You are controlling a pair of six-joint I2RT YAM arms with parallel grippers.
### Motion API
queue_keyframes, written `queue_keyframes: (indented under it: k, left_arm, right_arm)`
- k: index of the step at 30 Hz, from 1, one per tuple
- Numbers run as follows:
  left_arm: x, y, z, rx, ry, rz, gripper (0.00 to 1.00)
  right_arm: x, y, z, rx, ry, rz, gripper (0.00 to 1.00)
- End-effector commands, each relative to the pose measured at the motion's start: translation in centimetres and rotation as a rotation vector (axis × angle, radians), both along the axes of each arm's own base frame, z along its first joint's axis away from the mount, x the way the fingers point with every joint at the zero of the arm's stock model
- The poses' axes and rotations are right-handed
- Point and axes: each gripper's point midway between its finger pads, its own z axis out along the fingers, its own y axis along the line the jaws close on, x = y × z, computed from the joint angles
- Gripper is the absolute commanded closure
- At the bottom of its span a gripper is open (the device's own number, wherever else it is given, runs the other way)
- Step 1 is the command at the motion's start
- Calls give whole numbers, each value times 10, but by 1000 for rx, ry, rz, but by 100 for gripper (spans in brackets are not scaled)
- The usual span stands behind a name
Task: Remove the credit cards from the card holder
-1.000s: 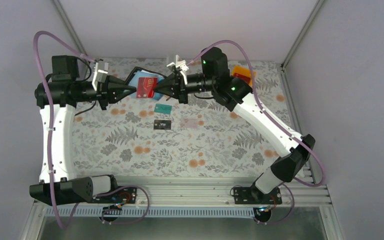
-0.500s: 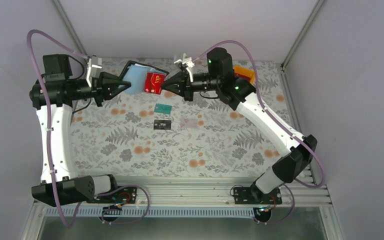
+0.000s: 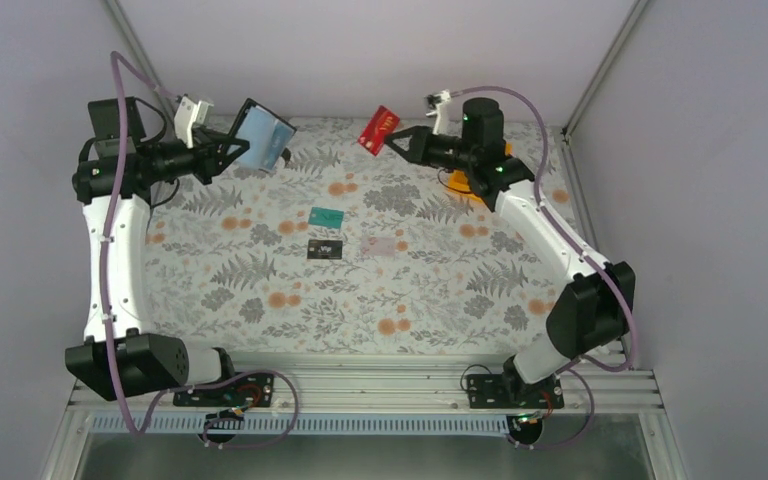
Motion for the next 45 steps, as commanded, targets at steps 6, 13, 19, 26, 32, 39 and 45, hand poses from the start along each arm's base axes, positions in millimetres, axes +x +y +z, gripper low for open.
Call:
queue_keyframes:
  k: [6, 13, 19, 26, 32, 39, 45]
  left_arm:
    - [14, 8, -19, -35, 51, 59, 98]
    - [6, 1, -14, -56, 35, 14, 98]
    - [1, -3, -9, -76, 33, -24, 98]
    - [2, -4, -15, -79, 51, -39, 98]
    - [5, -5, -22, -105, 81, -66, 98]
    - [8, -4, -27, -108, 99, -62, 98]
    - [13, -3, -33, -112, 118, -63, 98]
  right_arm:
    - [79, -116, -11, 400, 405, -767, 96]
    - [122, -173, -77, 607, 669, -1143, 96]
    - [166, -208, -112, 579, 734, -1278, 96]
    - [174, -266, -148, 609, 763, -1488, 96]
    - [201, -268, -195, 450, 890, -1406, 96]
    - [207, -285, -204, 522, 872, -1496, 96]
    - [221, -274, -228, 463, 947, -1456, 96]
